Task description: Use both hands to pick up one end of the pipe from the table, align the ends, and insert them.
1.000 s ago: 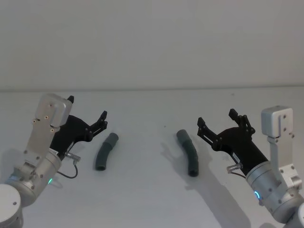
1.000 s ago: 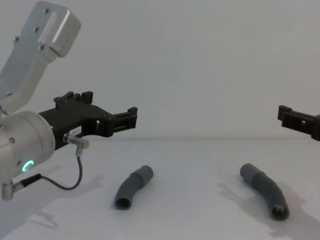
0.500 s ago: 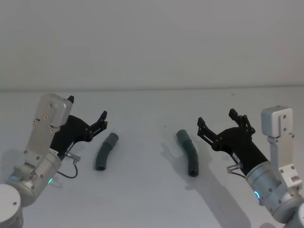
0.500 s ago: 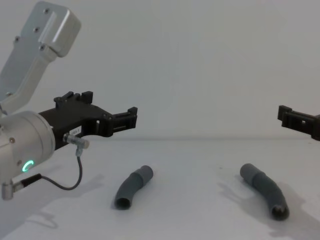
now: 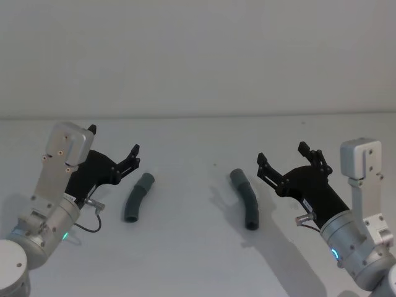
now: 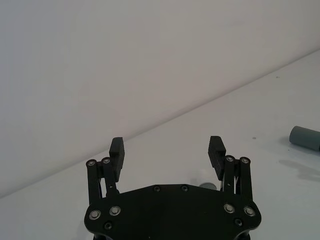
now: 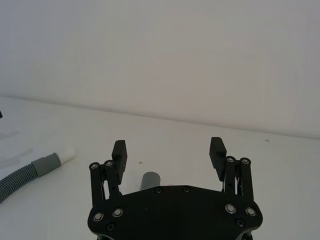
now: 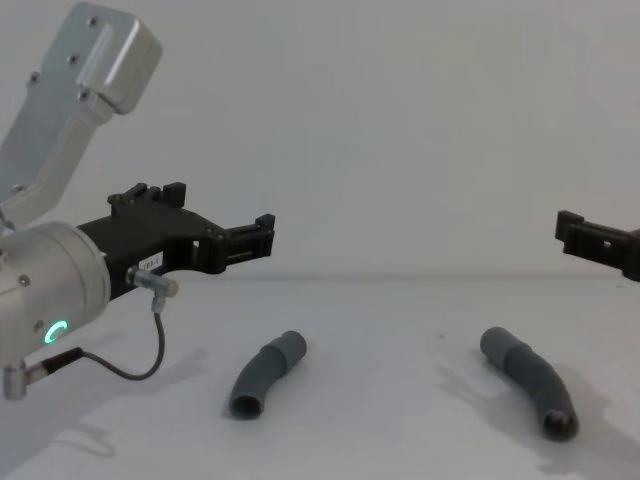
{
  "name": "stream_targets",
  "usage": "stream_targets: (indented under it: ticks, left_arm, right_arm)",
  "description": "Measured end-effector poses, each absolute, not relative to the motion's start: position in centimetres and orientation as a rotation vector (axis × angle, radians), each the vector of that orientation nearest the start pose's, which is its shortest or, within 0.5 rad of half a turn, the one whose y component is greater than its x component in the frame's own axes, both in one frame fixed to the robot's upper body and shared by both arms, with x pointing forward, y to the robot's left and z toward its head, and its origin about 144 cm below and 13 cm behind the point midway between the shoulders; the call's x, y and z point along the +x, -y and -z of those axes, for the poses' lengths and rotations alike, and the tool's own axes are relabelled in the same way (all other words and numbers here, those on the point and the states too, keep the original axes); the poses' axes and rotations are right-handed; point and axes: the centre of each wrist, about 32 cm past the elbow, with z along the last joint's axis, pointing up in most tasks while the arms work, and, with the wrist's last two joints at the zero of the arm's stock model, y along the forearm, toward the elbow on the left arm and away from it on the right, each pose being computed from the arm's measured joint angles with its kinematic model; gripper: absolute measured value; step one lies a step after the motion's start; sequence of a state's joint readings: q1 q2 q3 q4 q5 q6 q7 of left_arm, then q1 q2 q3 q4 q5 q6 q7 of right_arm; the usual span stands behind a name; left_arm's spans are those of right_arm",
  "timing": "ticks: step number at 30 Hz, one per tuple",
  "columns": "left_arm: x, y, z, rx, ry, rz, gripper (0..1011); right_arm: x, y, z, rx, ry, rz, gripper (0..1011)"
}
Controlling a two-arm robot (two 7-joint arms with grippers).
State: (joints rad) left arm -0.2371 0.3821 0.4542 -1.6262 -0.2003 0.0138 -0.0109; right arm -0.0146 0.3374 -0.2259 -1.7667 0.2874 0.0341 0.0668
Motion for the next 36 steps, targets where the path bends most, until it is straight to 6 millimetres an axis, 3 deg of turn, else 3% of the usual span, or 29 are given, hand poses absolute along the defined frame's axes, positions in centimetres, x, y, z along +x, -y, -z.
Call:
stream_targets:
  ticks: [36]
  left_arm:
    - [49.97,-19.91,-121.03,0.082,0.237,-1.106,1001]
  right_arm:
    - [44.33,23.71,-118.87,0.026,0.075,1.229,1005]
